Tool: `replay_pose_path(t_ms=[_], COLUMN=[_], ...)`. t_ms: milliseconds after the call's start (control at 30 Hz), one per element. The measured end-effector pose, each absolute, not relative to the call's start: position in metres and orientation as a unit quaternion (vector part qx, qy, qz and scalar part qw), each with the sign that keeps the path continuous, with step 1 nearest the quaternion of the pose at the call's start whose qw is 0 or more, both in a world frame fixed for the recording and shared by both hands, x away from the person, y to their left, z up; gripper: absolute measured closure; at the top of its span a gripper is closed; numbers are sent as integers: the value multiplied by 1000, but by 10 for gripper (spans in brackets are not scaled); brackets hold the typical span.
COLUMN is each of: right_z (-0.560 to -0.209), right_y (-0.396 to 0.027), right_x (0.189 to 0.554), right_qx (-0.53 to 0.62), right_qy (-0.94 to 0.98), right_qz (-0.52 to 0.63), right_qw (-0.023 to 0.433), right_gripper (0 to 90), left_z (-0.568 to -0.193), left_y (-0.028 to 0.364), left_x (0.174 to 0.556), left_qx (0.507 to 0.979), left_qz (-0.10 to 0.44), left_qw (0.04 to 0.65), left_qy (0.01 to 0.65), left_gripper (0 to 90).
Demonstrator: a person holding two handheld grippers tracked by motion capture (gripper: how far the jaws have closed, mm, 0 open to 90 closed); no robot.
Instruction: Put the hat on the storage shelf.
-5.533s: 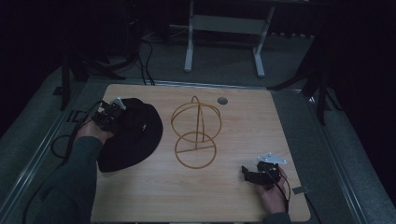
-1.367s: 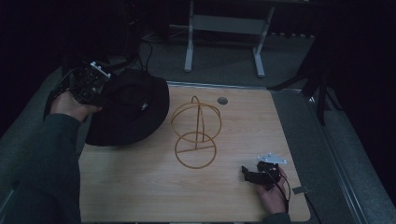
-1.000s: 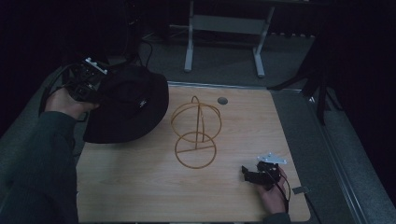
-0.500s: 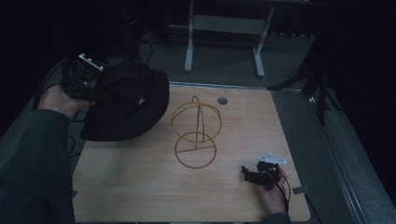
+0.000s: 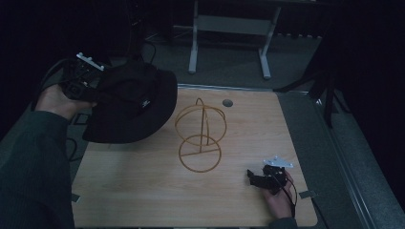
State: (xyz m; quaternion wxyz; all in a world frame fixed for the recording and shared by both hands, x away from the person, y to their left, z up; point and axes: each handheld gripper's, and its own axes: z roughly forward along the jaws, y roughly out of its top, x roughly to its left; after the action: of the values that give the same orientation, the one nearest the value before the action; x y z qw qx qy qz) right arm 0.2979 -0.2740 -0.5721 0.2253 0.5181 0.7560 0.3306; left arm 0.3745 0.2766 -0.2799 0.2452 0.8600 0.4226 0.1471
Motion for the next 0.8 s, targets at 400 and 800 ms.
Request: replay_pose_path(t_ms=[400, 800], right_z=[-572, -572], right_y=[-274, -274], right_x=[298, 298], right_qx=[518, 518], right_qy=[756, 756], right_qz=[331, 331], right_qw=[225, 225], right_gripper=[134, 133], left_z=[-271, -266], left_y=[279, 278], left_x=[370, 365], left_qx=[862, 870], left_qz=[147, 143], left_qw=[256, 264], left_qy=[412, 390], left_gripper=[876, 876])
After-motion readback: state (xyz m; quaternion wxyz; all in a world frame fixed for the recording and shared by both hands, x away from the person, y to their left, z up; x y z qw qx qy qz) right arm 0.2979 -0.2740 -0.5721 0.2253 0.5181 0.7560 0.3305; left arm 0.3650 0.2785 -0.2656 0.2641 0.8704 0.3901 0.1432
